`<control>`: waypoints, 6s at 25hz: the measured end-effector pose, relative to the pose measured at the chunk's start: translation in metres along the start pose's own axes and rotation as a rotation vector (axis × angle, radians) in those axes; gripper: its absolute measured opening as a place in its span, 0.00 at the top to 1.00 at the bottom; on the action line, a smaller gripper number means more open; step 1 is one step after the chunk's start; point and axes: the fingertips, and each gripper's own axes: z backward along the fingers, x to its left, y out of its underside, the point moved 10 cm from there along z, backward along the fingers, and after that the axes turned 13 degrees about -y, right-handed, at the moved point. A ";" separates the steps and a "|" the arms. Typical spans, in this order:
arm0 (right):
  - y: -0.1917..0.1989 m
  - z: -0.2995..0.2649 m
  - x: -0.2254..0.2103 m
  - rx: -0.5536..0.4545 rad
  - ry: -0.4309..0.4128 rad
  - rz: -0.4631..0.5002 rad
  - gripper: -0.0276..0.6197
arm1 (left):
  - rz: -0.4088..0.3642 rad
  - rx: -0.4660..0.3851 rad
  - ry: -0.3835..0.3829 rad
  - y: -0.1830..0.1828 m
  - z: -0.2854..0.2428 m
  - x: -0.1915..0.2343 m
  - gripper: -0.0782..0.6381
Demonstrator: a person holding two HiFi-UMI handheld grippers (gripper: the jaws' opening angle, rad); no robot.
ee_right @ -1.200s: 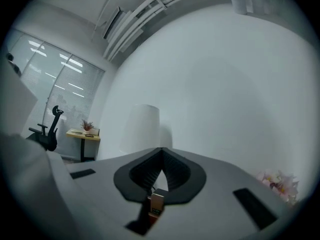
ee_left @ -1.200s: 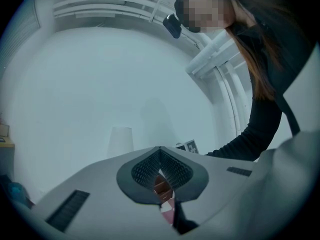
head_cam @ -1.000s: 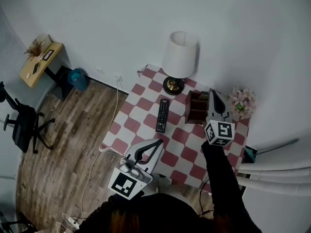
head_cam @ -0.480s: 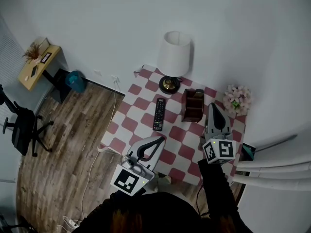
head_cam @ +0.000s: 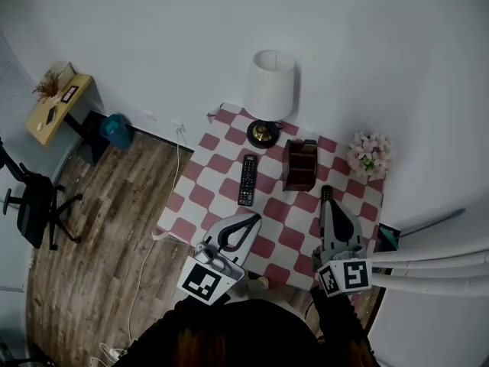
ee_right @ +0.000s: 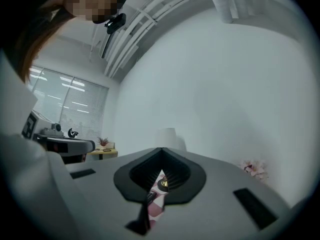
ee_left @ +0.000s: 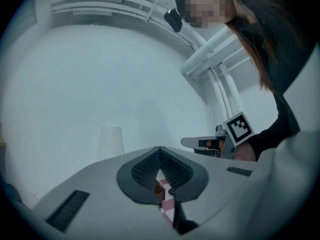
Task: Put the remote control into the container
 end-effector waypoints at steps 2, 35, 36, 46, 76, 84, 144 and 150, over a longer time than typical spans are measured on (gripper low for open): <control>0.000 0.008 0.004 0.016 -0.007 -0.012 0.93 | -0.007 -0.011 0.007 0.003 0.001 0.000 0.89; -0.006 0.039 0.026 0.038 -0.028 -0.089 0.93 | 0.016 0.019 0.052 0.013 -0.010 -0.005 0.89; -0.005 0.039 0.025 0.040 -0.026 -0.089 0.93 | 0.015 0.018 0.052 0.013 -0.010 -0.004 0.89; 0.006 0.040 -0.015 0.081 0.060 -0.056 0.93 | -0.009 0.014 0.046 0.010 -0.010 -0.003 0.89; 0.196 -0.046 -0.160 0.702 0.190 -0.320 0.72 | -0.040 0.048 0.039 0.008 -0.008 0.000 0.89; 0.215 -0.060 -0.167 0.848 0.241 -0.322 0.62 | -0.050 0.066 0.034 0.010 -0.005 0.001 0.89; 0.115 -0.160 -0.130 0.013 0.021 0.005 0.66 | -0.066 0.085 -0.069 0.012 0.024 0.026 0.89; 0.133 -0.158 -0.125 0.072 0.025 0.006 0.67 | -0.056 0.098 -0.077 0.017 0.024 0.029 0.89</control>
